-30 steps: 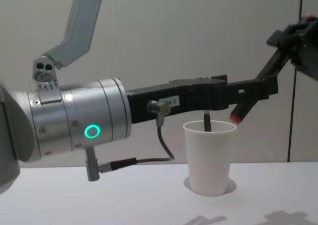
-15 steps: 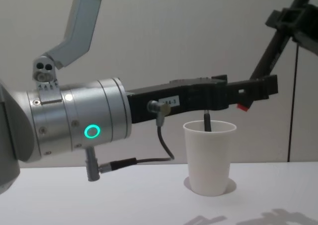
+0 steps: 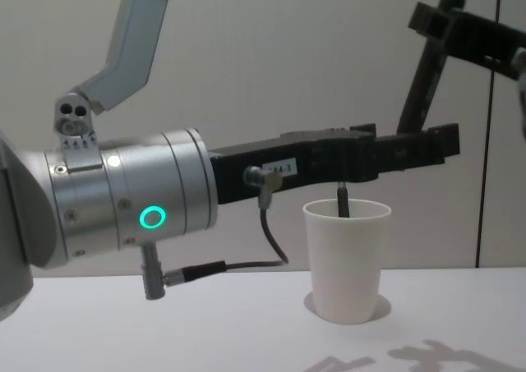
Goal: Place the pen into the pen holder.
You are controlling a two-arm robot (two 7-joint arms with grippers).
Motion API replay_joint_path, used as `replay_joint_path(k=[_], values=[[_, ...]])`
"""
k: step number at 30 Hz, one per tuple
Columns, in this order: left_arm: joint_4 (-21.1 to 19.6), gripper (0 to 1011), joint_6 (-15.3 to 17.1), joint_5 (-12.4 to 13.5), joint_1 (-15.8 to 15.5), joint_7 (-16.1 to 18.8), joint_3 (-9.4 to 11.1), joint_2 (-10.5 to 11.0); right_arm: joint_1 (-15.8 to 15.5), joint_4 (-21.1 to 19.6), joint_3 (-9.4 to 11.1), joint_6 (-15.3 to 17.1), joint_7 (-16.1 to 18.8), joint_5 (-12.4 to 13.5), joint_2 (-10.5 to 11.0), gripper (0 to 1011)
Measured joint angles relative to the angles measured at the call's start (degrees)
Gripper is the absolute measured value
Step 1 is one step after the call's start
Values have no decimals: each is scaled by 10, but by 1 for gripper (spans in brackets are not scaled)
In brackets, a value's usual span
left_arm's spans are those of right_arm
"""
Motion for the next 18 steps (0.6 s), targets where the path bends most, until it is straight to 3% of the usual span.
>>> replay_joint_path(k=[18], values=[[0, 1001, 0, 0, 0, 0, 0, 0, 49, 62, -28, -24, -34, -243, -45, 202]])
